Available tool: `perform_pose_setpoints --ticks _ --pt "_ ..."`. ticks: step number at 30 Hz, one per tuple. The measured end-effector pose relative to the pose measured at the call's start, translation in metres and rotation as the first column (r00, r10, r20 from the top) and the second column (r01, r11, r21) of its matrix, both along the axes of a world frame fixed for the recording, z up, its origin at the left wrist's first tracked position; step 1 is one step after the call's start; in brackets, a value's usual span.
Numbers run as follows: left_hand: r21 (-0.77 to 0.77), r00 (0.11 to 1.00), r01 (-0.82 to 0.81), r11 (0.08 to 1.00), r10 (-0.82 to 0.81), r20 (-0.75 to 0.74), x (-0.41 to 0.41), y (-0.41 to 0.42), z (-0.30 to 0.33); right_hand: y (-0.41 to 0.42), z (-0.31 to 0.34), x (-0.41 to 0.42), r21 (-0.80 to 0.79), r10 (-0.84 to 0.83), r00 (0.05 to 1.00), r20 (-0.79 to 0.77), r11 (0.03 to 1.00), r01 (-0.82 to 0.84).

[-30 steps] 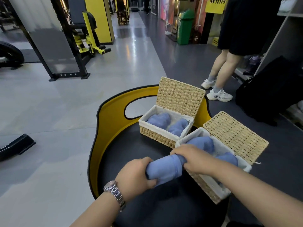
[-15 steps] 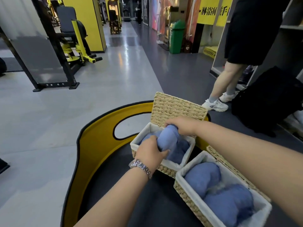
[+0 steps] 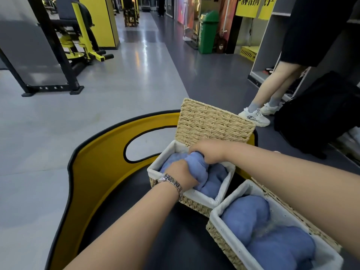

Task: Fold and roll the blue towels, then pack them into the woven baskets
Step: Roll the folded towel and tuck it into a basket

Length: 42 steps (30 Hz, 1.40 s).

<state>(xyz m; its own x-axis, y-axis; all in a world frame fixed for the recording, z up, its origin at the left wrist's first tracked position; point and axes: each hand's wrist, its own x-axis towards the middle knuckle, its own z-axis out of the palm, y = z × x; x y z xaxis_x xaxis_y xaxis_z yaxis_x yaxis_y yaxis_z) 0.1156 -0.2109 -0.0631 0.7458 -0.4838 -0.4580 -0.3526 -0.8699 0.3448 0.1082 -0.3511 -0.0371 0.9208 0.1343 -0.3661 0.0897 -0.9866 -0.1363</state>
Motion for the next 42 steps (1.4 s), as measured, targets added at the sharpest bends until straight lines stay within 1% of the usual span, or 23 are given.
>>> perform_pose_setpoints --ticks 1,2,3,5,6,7,8,9,11,14,16,19,22,24,25,26,29,31,33,36,39,40,42 --pt "0.131 0.999 0.026 0.991 -0.022 -0.033 0.008 -0.008 -0.013 0.002 -0.003 0.002 -0.015 -0.005 1.000 -0.017 1.000 0.005" --pt "0.249 0.999 0.051 0.967 -0.050 -0.012 0.010 -0.009 -0.018 0.005 -0.006 0.003 -0.027 0.000 0.999 -0.032 1.000 -0.001" --pt "0.259 0.998 0.042 0.965 -0.055 0.041 0.009 -0.009 -0.014 0.007 -0.009 0.005 -0.049 -0.003 0.999 -0.045 0.999 0.001" --pt "0.159 0.984 0.078 0.984 -0.102 0.149 0.008 -0.002 -0.009 0.014 -0.015 0.006 -0.130 -0.010 0.998 -0.059 0.991 0.002" --pt "0.165 0.973 0.080 0.983 -0.112 0.201 0.008 0.005 -0.011 0.016 -0.019 0.006 -0.180 0.008 0.997 -0.076 0.983 -0.021" --pt "0.167 0.971 0.041 0.985 -0.079 0.227 0.010 0.006 -0.014 0.018 -0.023 0.005 -0.230 0.047 0.994 -0.099 0.971 -0.068" --pt "0.174 0.971 0.006 0.985 -0.048 0.236 0.013 0.004 -0.017 0.018 -0.027 0.005 -0.268 0.085 0.989 -0.119 0.957 -0.114" --pt "0.171 0.981 0.001 0.985 -0.034 0.190 0.010 0.003 -0.013 0.017 -0.031 0.004 -0.286 0.111 0.987 -0.119 0.948 -0.141" --pt "0.134 0.986 0.095 0.986 -0.112 0.124 0.004 -0.001 -0.001 0.012 -0.035 0.003 -0.291 0.135 0.988 -0.071 0.945 -0.150" --pt "0.028 0.968 0.192 0.981 -0.194 0.157 0.005 -0.001 0.012 0.005 -0.036 0.000 -0.261 0.195 0.979 -0.051 0.944 -0.202" --pt "0.101 0.978 0.177 0.979 -0.186 0.097 0.010 -0.001 0.013 0.003 -0.036 0.002 -0.273 0.219 0.974 -0.059 0.935 -0.227" --pt "0.177 0.975 0.180 0.968 -0.199 0.096 0.017 -0.004 0.006 0.006 -0.040 0.008 -0.354 0.209 0.968 -0.137 0.903 -0.245" --pt "0.239 0.988 0.125 0.963 -0.143 0.060 0.027 -0.013 -0.019 0.011 -0.039 0.010 -0.451 0.249 0.963 -0.106 0.851 -0.269" --pt "0.234 0.992 0.094 0.968 -0.111 0.061 0.022 -0.007 -0.019 0.015 -0.041 0.011 -0.501 0.316 0.940 -0.130 0.797 -0.337" --pt "0.219 0.996 0.069 0.973 -0.080 0.038 0.019 -0.005 -0.019 0.016 -0.047 0.012 -0.481 0.317 0.935 -0.157 0.803 -0.353" --pt "0.197 0.999 0.037 0.980 -0.042 0.024 0.019 -0.003 -0.022 0.018 -0.050 0.011 -0.443 0.240 0.955 -0.172 0.847 -0.293" --pt "0.228 0.998 0.065 0.971 -0.064 -0.011 0.025 -0.007 -0.031 0.015 -0.052 0.007 -0.426 0.226 0.968 -0.112 0.869 -0.252" --pt "0.163 0.990 0.097 0.982 -0.112 0.085 0.034 -0.012 -0.039 0.014 -0.045 0.003 -0.472 0.267 0.959 -0.092 0.836 -0.279" --pt "0.153 0.975 0.128 0.980 -0.152 0.160 0.031 -0.004 -0.030 0.013 -0.033 -0.001 -0.530 0.300 0.953 -0.041 0.802 -0.276" --pt "0.146 0.971 0.102 0.984 -0.130 0.201 0.025 0.004 -0.024 0.009 -0.023 -0.007 -0.491 0.262 0.965 0.015 0.842 -0.221" --pt "0.255 0.993 0.102 0.962 -0.113 0.030 0.029 0.000 -0.025 0.012 -0.033 -0.015 -0.491 0.263 0.963 0.064 0.848 -0.199" --pt "0.255 0.993 0.109 0.961 -0.119 0.021 0.028 0.001 -0.024 0.013 -0.040 -0.016 -0.501 0.264 0.962 0.070 0.843 -0.195" --pt "0.250 0.991 0.100 0.963 -0.119 0.063 0.027 0.001 -0.024 0.014 -0.047 -0.014 -0.454 0.201 0.976 0.084 0.880 -0.142"
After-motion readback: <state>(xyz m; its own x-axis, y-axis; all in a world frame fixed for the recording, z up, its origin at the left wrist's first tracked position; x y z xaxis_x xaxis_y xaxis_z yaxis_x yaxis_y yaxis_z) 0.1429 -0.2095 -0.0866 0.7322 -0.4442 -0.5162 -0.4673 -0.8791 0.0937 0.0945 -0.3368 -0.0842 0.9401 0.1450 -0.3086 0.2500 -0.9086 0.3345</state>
